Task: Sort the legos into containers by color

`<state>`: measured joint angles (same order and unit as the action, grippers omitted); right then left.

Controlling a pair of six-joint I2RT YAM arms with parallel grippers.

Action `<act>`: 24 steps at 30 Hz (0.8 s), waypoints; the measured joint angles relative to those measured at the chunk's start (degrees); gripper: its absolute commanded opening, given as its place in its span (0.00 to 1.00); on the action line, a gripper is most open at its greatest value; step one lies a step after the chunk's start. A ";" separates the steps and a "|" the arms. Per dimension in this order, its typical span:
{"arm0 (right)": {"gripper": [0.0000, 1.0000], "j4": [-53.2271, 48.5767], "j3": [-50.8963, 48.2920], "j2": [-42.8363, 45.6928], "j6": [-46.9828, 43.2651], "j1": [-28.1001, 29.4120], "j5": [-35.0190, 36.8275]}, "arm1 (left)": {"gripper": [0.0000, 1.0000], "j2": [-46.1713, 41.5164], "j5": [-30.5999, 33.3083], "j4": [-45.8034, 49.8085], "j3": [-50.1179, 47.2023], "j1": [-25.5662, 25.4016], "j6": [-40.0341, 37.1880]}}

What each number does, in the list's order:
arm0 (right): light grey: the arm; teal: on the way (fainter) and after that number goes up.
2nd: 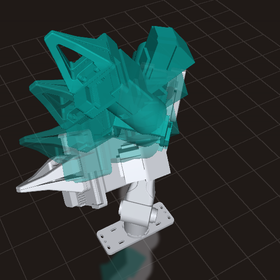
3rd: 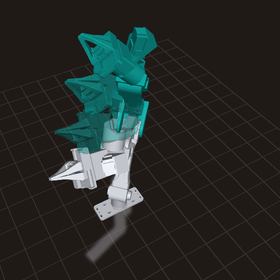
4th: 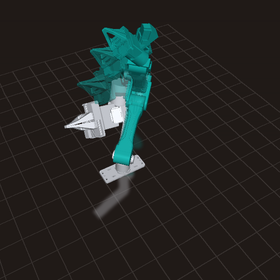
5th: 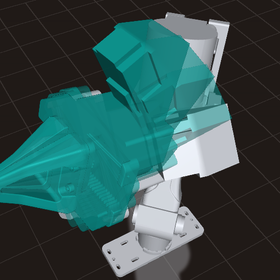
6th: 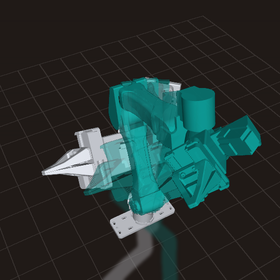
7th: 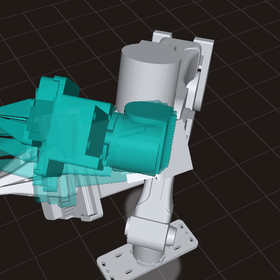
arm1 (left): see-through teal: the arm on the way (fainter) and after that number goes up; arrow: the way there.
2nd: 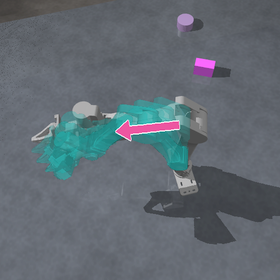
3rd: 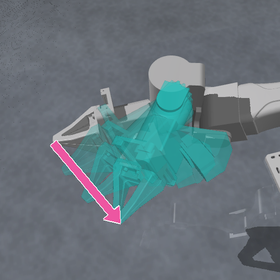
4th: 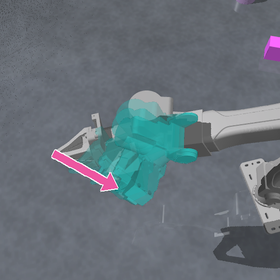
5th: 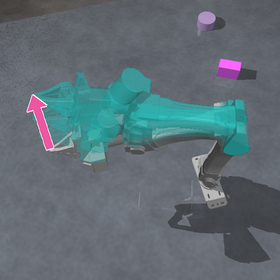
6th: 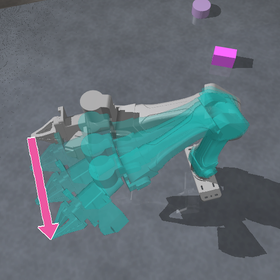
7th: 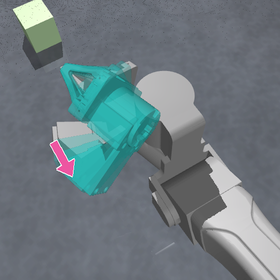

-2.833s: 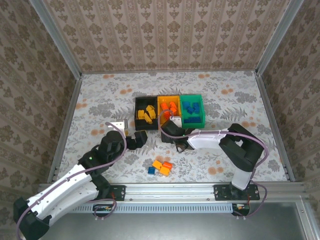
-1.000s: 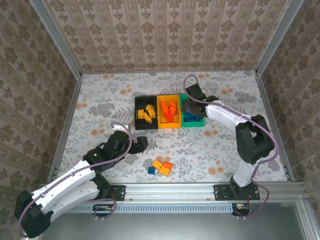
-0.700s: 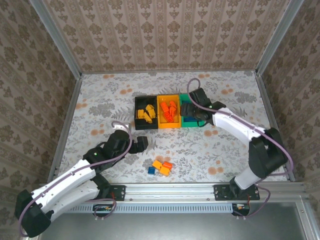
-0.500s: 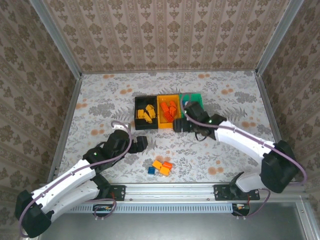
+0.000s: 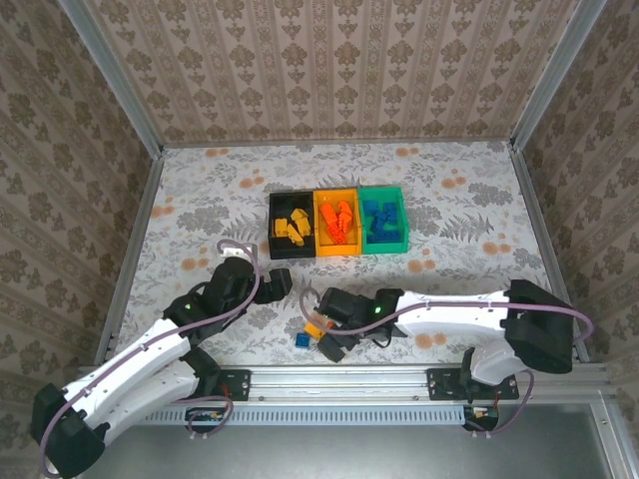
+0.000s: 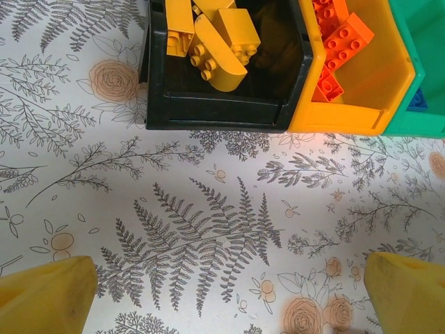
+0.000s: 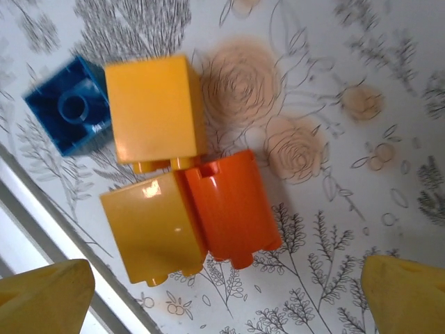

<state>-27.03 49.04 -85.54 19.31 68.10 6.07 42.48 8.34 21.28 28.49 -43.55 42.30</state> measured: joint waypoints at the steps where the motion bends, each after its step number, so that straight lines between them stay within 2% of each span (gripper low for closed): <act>1: 1.00 -0.02 0.09 -0.96 -0.13 0.48 0.66 | 1.00 0.00 -0.17 0.00 0.00 0.15 0.09; 10: 0.97 -0.20 2.27 -6.91 0.83 0.02 7.26 | 1.00 -0.28 -1.07 0.00 -0.48 0.55 0.24; 15: 0.90 -0.42 2.23 -7.17 4.26 -6.51 9.81 | 1.00 -0.33 -1.60 -0.02 -0.79 0.90 0.63; 18: 0.90 -0.61 2.08 -6.97 6.45 -10.40 11.39 | 1.00 -0.33 -1.75 -0.15 -0.94 0.92 0.85; 21: 0.90 -0.63 1.55 -5.84 8.02 -12.90 12.46 | 1.00 -0.33 -1.99 -0.22 -1.31 1.03 1.09; 24: 0.84 -0.22 0.42 -3.06 8.44 -13.53 12.17 | 1.00 -0.33 -2.14 -0.24 -1.64 1.40 1.27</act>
<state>-27.24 49.45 -88.60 27.75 54.57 18.24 42.15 6.20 21.04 26.85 -42.15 43.57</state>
